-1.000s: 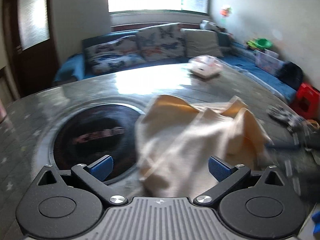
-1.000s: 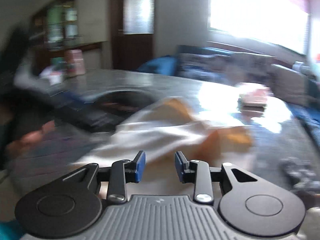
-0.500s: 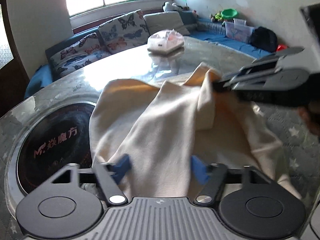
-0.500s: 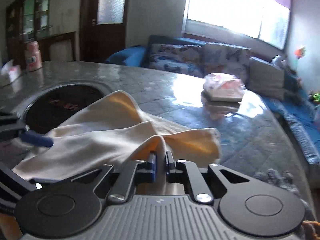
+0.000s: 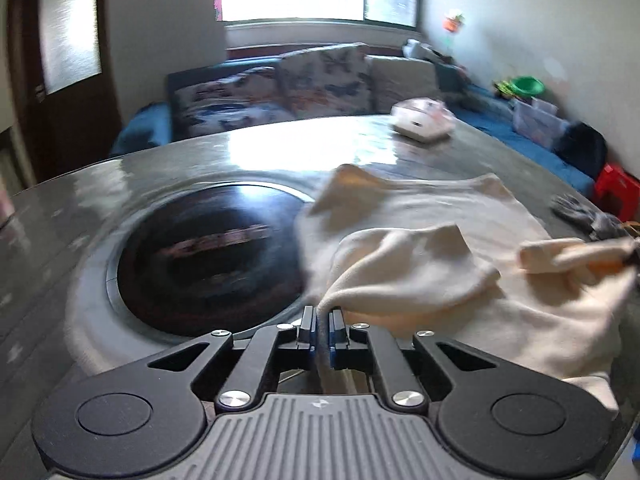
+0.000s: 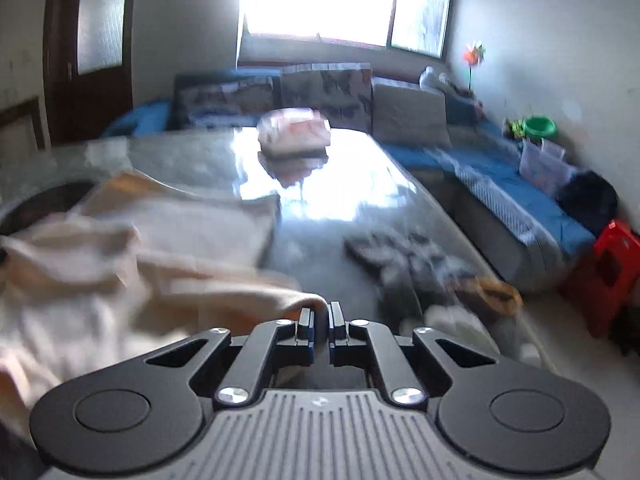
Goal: Fold clothes
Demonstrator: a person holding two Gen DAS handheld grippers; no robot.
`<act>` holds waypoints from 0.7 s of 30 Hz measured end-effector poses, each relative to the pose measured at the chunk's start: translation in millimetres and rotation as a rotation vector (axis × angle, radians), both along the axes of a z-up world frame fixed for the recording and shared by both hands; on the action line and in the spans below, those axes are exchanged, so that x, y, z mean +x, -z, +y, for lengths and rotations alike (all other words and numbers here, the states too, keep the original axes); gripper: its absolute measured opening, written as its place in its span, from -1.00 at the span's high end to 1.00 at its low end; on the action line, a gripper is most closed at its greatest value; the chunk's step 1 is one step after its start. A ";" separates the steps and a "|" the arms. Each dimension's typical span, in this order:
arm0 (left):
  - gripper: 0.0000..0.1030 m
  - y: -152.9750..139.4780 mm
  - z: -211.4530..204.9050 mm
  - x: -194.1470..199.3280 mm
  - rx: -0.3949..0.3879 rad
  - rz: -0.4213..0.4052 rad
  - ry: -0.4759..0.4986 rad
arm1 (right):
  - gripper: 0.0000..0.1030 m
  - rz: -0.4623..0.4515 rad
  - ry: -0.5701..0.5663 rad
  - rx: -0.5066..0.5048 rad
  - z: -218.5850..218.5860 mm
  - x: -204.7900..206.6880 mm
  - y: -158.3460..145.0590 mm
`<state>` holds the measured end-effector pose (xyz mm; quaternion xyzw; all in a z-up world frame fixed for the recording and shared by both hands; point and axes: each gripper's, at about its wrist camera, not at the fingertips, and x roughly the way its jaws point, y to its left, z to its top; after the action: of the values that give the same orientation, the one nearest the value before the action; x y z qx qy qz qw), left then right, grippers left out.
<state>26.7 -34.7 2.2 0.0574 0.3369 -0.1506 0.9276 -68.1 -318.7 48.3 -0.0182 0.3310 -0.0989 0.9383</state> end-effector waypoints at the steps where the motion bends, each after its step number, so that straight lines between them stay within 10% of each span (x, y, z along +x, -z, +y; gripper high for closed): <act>1: 0.88 -1.4 8.3 -4.3 0.002 -0.004 -0.024 | 0.88 0.012 0.006 -0.001 -0.6 -4.8 2.3; 15: 0.86 6.3 123.9 -80.9 -0.011 0.113 -0.247 | 0.17 0.121 -0.235 0.089 29.0 -45.5 -6.2; 21: 0.05 -3.5 146.7 -97.2 -0.024 0.119 -0.272 | 0.16 0.072 -0.420 0.047 69.6 -52.7 -33.6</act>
<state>-70.5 112.0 5.7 -0.0092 0.3943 -0.0307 0.9184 -120.8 -249.0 81.9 -0.0683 0.3554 0.1074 0.9260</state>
